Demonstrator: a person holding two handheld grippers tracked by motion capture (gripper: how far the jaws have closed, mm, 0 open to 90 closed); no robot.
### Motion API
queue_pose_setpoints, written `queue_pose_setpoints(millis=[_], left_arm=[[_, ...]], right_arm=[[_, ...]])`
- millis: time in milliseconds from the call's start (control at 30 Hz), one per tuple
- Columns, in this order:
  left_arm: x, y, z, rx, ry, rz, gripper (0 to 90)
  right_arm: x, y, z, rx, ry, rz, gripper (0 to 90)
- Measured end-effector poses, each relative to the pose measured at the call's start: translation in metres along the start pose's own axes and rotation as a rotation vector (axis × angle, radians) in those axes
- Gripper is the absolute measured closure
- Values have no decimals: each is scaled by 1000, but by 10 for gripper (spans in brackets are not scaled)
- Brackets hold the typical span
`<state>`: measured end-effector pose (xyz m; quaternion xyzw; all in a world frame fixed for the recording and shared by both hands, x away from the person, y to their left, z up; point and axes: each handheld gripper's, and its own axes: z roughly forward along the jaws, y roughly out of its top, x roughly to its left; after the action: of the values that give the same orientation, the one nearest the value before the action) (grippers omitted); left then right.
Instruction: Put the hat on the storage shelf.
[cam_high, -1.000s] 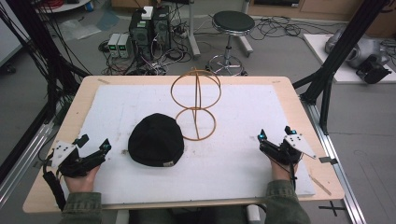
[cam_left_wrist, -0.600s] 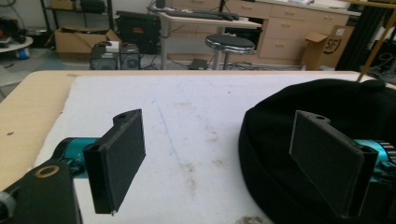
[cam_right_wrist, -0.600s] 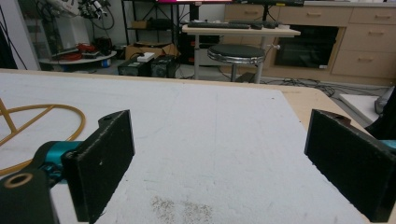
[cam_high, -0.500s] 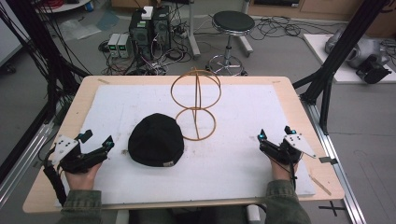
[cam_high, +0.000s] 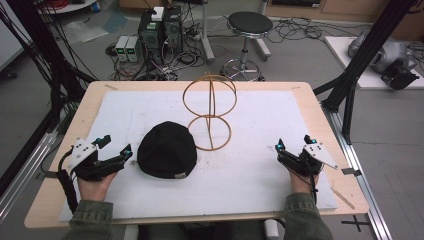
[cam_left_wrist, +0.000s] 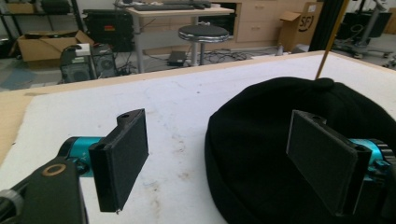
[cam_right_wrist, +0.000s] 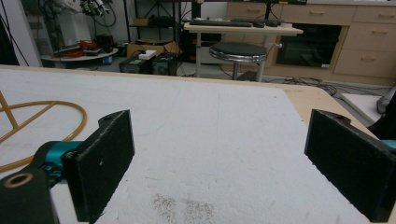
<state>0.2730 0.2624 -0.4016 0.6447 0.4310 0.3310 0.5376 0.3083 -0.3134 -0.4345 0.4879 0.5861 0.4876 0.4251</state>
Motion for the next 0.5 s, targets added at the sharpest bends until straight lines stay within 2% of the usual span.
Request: queue_pose_setpoints(millis=[167,267,500], left_arm=[[-5,1,7,27,-34,9,208],[-8,1,13,63,-65,20,207],[-13,1,20,86,-109,32,207]], right_arm=[[0,0,-1,5,1,5,76],[-1,0,0,2,1,-2,76],[-1,0,0,7,3,-5,76]])
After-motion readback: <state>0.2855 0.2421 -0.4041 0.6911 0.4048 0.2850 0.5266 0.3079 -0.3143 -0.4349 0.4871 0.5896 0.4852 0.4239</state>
